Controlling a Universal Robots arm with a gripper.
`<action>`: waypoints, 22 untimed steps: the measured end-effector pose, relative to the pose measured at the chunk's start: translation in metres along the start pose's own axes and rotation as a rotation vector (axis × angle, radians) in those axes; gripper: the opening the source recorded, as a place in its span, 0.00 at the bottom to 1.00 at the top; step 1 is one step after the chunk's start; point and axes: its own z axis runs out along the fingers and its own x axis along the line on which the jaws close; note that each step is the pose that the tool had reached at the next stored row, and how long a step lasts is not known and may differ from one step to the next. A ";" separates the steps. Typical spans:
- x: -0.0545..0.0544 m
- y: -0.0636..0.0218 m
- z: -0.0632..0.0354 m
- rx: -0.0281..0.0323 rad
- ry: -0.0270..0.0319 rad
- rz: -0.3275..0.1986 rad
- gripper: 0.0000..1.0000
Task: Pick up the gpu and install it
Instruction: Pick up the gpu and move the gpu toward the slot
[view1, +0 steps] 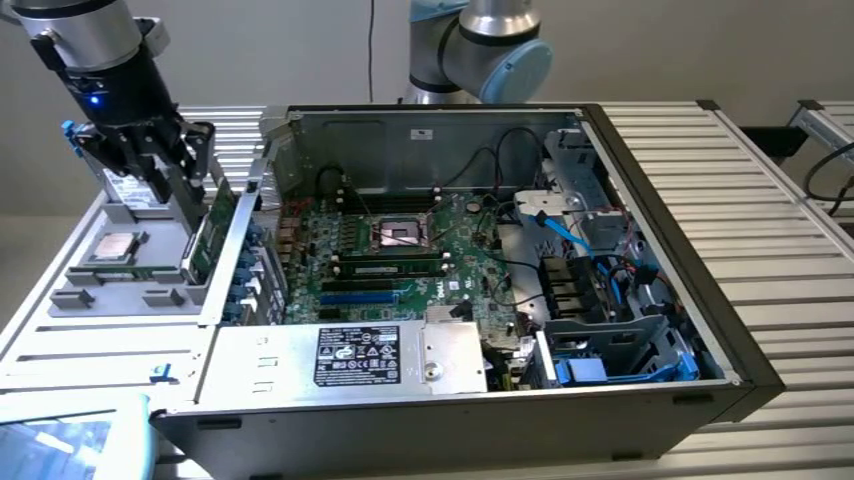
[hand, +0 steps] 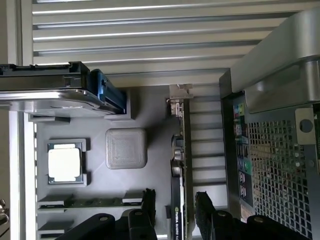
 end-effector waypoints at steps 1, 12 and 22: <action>0.000 -0.0010 0.0018 0.0000 0.0000 0.000 0.46; -0.005 -0.0047 0.0217 0.0000 0.0000 0.000 0.46; -0.005 -0.0057 0.0398 0.0001 0.0000 0.000 0.46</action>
